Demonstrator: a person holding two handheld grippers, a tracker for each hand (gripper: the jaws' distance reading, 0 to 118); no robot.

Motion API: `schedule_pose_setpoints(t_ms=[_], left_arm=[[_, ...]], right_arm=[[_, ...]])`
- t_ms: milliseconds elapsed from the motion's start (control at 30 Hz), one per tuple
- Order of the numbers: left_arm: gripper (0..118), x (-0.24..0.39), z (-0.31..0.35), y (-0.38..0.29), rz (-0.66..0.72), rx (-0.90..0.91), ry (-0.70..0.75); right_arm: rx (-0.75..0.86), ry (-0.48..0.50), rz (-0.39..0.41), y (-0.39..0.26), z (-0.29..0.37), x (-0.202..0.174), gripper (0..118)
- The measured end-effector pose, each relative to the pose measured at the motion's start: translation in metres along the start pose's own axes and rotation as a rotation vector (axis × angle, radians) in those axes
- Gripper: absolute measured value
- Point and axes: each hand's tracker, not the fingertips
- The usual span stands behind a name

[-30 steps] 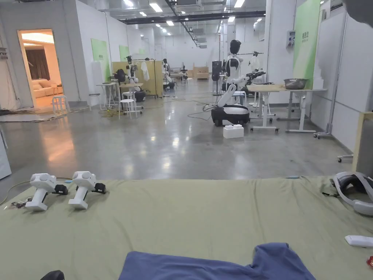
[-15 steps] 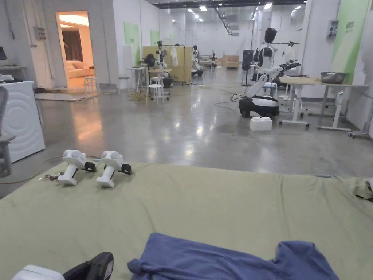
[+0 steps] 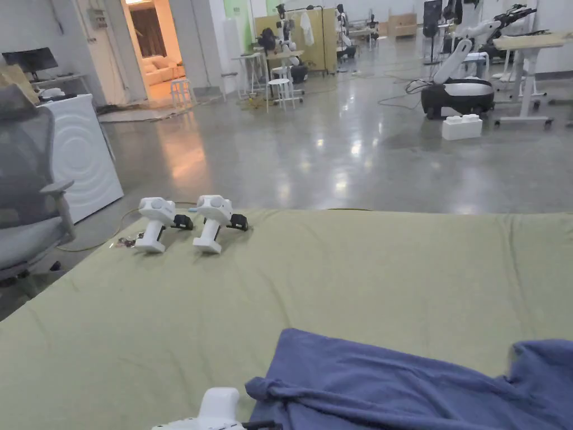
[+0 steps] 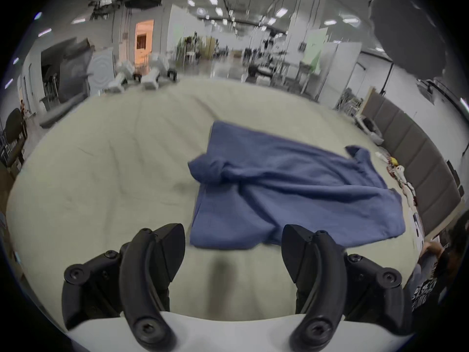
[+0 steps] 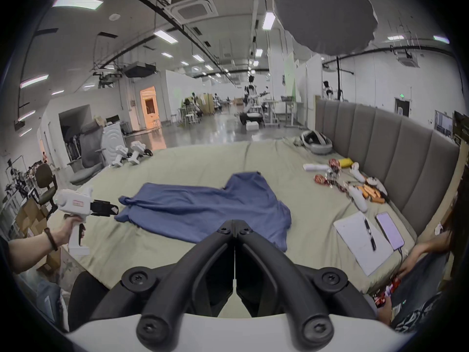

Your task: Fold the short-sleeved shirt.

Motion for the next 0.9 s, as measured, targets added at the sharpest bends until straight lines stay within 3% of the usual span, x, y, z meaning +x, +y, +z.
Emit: schedule_pose_setpoints(t_ms=[100, 200, 233, 267, 300, 367, 400, 433, 500, 533, 633, 700, 767, 833, 900], left_arm=[[87, -0.009, -0.037, 0.002, 0.056, -0.064, 0.028], [68, -0.010, -0.055, 0.002, 0.042, -0.094, 0.064], [66, -0.007, -0.052, 0.002, 0.024, -0.089, 0.066], [58, -0.002, -0.050, 0.003, -0.022, -0.088, 0.066], [36, 0.004, -0.049, 0.003, -0.097, -0.099, 0.087], [24, 0.016, -0.045, 0.004, -0.227, -0.103, 0.130], [21, 0.022, -0.047, 0.004, -0.247, -0.117, 0.133], [19, 0.025, -0.052, 0.006, -0.251, -0.138, 0.143], [16, 0.033, -0.057, 0.006, -0.295, -0.161, 0.171], [15, 0.040, -0.058, 0.004, -0.340, -0.163, 0.183], [15, 0.051, -0.065, 0.000, -0.465, -0.205, 0.219], [15, 0.047, -0.067, 0.001, -0.394, -0.228, 0.199], [15, 0.038, -0.069, 0.014, -0.311, -0.239, 0.174], [15, 0.037, -0.068, 0.011, -0.319, -0.231, 0.172], [15, 0.045, -0.063, 0.009, -0.340, -0.220, 0.189]], right_arm=[[-0.062, -0.053, -0.011, -0.005, -0.009, 0.011, 3], [-0.092, -0.081, -0.012, -0.010, -0.014, 0.019, 3], [-0.102, -0.084, -0.016, -0.012, -0.017, 0.021, 3], [-0.112, -0.087, -0.021, -0.014, -0.020, 0.023, 3], [-0.124, -0.087, -0.029, -0.018, -0.023, 0.025, 3], [-0.162, -0.077, -0.051, -0.023, -0.037, 0.030, 4], [-0.177, -0.068, -0.069, -0.025, -0.047, 0.033, 14], [-0.200, -0.053, -0.088, -0.027, -0.058, 0.037, 35], [-0.264, -0.056, -0.144, -0.033, -0.092, 0.051, 96], [-0.290, -0.091, -0.173, -0.037, -0.109, 0.059, 108], [-0.341, -0.159, -0.274, -0.055, -0.167, 0.091, 107], [-0.362, -0.185, -0.316, -0.070, -0.203, 0.112, 107], [-0.347, -0.181, -0.286, -0.078, -0.228, 0.114, 107], [-0.395, -0.163, -0.239, -0.088, -0.249, 0.108, 106], [-0.449, -0.241, -0.085, -0.091, -0.260, 0.089, 106]])
